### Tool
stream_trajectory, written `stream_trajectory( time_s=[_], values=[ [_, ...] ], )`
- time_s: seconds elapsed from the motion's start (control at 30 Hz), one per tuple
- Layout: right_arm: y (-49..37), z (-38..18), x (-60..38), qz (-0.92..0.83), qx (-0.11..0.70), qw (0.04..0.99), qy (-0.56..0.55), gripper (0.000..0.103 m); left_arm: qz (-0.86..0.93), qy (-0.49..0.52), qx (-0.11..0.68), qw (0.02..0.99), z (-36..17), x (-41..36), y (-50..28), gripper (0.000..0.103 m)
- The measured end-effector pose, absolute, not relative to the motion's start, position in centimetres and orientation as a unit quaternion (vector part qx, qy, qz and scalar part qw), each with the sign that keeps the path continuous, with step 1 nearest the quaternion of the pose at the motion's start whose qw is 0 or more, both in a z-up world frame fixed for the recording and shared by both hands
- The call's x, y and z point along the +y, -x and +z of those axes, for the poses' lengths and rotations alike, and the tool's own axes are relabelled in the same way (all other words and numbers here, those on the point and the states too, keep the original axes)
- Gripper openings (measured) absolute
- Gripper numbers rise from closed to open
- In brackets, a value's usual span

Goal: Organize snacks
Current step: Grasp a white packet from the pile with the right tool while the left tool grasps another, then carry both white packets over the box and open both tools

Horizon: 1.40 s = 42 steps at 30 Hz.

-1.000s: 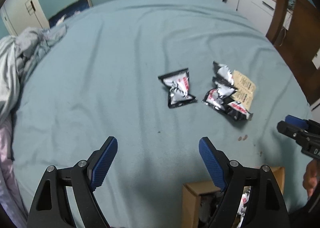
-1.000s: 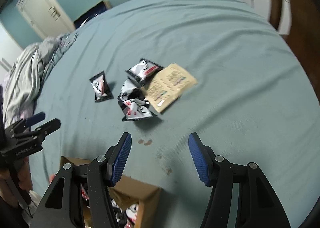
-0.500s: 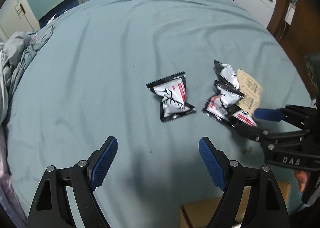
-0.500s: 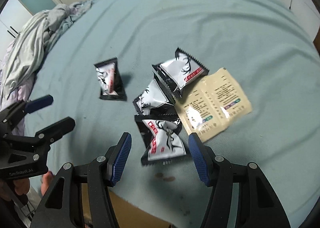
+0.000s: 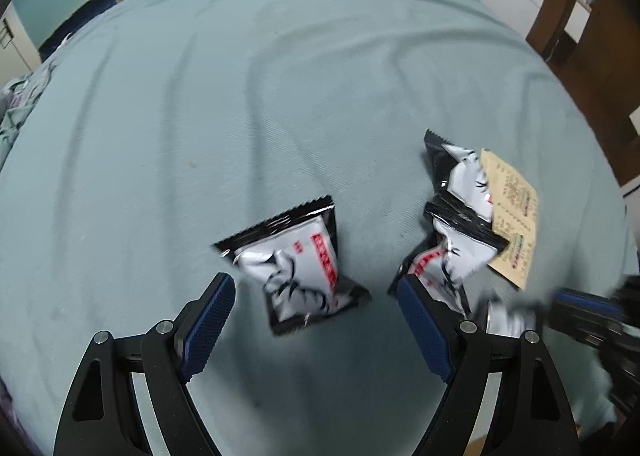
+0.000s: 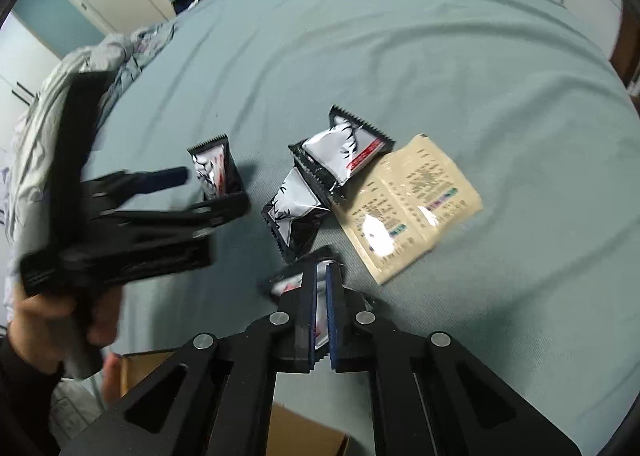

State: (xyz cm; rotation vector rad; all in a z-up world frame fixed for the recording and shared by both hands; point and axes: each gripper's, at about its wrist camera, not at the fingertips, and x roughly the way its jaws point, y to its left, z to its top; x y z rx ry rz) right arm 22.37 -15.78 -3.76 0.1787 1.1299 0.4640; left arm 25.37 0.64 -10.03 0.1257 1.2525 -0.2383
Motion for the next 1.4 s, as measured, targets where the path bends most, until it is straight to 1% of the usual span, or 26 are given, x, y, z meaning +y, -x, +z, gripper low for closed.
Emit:
stream_trajectory(
  time_s=[0.1, 0.13, 0.17, 0.23, 0.27, 0.33, 0.43, 0.53, 0.63, 0.87, 1.03, 1.23, 1.27, 1.3, 1.33, 1.37, 1.4],
  values=[
    [-20.7, -3.1, -17.0, 0.206, 0.525, 0.82, -0.096, 0.002, -0.111, -0.064, 0.593, 0.795, -11.2, 0.2, -26.1, 0.084],
    [-20.0, -2.9, -17.6, 0.201, 0.526, 0.82, -0.106, 0.002, -0.109, -0.06, 0.589, 0.799, -11.3, 0.2, -26.1, 0.083],
    [-19.5, -2.7, -17.8, 0.198, 0.528, 0.818, -0.112, 0.002, -0.108, -0.054, 0.584, 0.803, -11.1, 0.3, -26.2, 0.079],
    [-18.0, -2.3, -18.7, 0.189, 0.531, 0.816, -0.126, 0.002, -0.097, -0.052, 0.582, 0.806, -10.8, 0.4, -26.2, 0.044],
    [-17.4, -2.0, -19.1, 0.185, 0.531, 0.817, -0.128, 0.002, -0.098, -0.046, 0.582, 0.806, -10.5, 0.4, -26.1, 0.036],
    [-15.1, -1.5, -19.9, 0.176, 0.525, 0.821, -0.142, 0.002, -0.117, -0.03, 0.587, 0.8, -10.1, 0.4, -25.5, 0.035],
    [-11.9, -0.6, -21.5, 0.168, 0.514, 0.827, -0.153, 0.002, -0.116, -0.045, 0.575, 0.809, -9.1, 0.3, -23.9, 0.034],
    [-8.1, 0.3, -23.0, 0.159, 0.496, 0.836, -0.17, 0.002, -0.12, -0.049, 0.561, 0.818, -7.2, 0.5, -22.2, 0.034],
    [-5.1, 0.9, -24.1, 0.15, 0.481, 0.843, -0.189, 0.002, -0.132, -0.047, 0.541, 0.829, -4.3, 0.8, -19.7, 0.034],
    [-1.2, 1.2, -25.7, 0.166, 0.462, 0.834, -0.253, 0.002, -0.18, -0.062, 0.494, 0.848, 1.7, 1.8, -11.7, 0.034],
    [0.2, 0.8, -26.1, 0.178, 0.461, 0.826, -0.272, 0.002, -0.21, -0.082, 0.496, 0.839, 1.8, 1.2, -6.9, 0.034],
    [-0.1, 0.5, -24.5, 0.163, 0.467, 0.84, -0.222, 0.002, -0.243, -0.101, 0.514, 0.816, 0.4, 0.0, -4.0, 0.036],
    [-0.1, 0.6, -24.3, 0.163, 0.468, 0.84, -0.219, 0.002, -0.25, -0.101, 0.519, 0.811, 0.1, -0.3, -3.9, 0.038],
    [-0.2, 0.5, -24.3, 0.161, 0.469, 0.841, -0.215, 0.002, -0.254, -0.1, 0.52, 0.809, 0.0, -0.4, -3.8, 0.044],
    [-0.2, 0.7, -24.1, 0.16, 0.47, 0.842, -0.212, 0.002, -0.25, -0.104, 0.519, 0.811, 0.0, -0.5, -3.7, 0.06],
    [-0.2, 0.7, -24.2, 0.157, 0.471, 0.841, -0.213, 0.002, -0.242, -0.109, 0.512, 0.817, 0.1, -0.5, -3.7, 0.068],
    [-0.2, 0.6, -24.3, 0.156, 0.473, 0.839, -0.217, 0.002, -0.234, -0.111, 0.505, 0.824, 0.3, -0.3, -3.5, 0.079]
  ],
)
